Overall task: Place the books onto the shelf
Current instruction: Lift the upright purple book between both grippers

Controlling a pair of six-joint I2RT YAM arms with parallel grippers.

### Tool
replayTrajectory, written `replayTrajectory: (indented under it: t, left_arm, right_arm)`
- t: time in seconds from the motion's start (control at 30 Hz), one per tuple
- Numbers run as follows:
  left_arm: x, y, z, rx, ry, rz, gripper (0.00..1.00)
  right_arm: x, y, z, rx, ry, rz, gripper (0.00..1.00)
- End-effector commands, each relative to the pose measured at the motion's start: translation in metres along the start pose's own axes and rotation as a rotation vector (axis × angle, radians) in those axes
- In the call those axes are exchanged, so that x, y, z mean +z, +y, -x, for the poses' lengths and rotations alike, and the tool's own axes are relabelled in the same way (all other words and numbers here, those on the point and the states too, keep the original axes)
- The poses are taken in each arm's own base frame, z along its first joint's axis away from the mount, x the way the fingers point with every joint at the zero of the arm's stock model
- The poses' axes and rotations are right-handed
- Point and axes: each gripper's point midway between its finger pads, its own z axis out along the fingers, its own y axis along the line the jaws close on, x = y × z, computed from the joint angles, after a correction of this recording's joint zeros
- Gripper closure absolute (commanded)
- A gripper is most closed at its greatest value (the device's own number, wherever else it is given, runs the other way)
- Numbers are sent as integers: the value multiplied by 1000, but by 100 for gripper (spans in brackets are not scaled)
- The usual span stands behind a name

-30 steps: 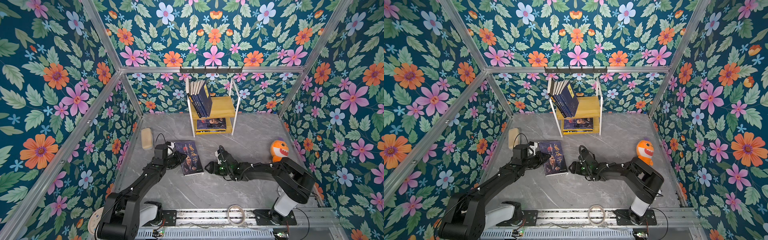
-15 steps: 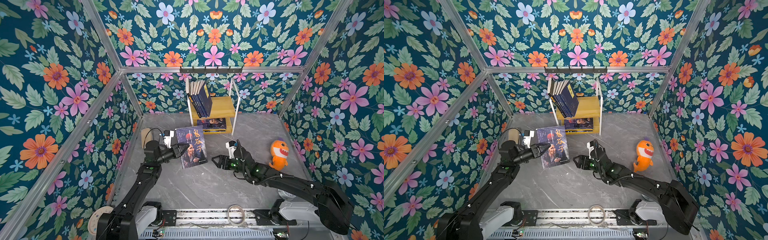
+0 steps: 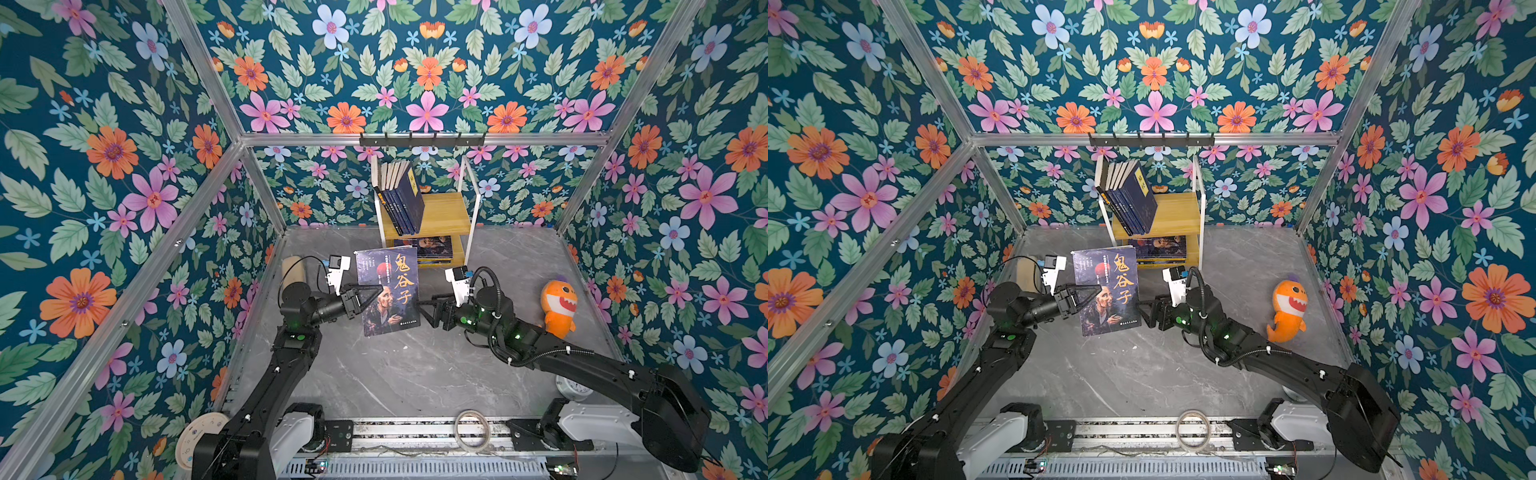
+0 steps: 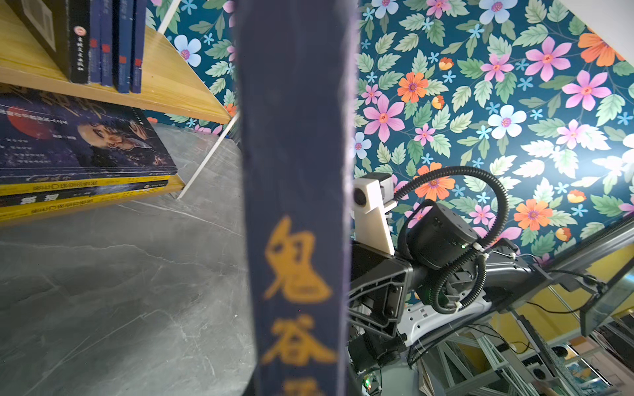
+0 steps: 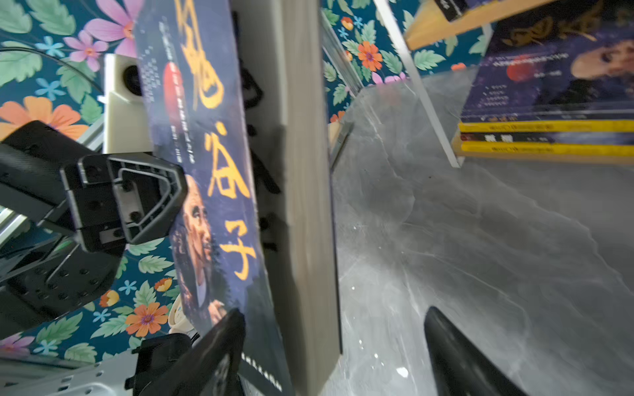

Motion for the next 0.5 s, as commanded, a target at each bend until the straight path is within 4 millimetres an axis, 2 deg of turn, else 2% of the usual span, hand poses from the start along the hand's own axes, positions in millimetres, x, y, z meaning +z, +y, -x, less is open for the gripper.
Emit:
replayTrajectory:
  t: [0.0,0.1,0.23,0.47]
  left_arm:
    - [-2,-21,8,99,-17,-73,100]
    - [-2,-23,10,97,-26,-83,100]
    - [-4,-31,9,119,-21,-111,100]
    - [-5,-34,7,136,-30,-123,100]
  right_arm:
    - [5,28,20,-114,-45,142,19]
    - [10,40,23,-124,-30,253,19]
    - [15,44,29,-118,-29,333,23]
    - [19,51,29,-81,-41,456,37]
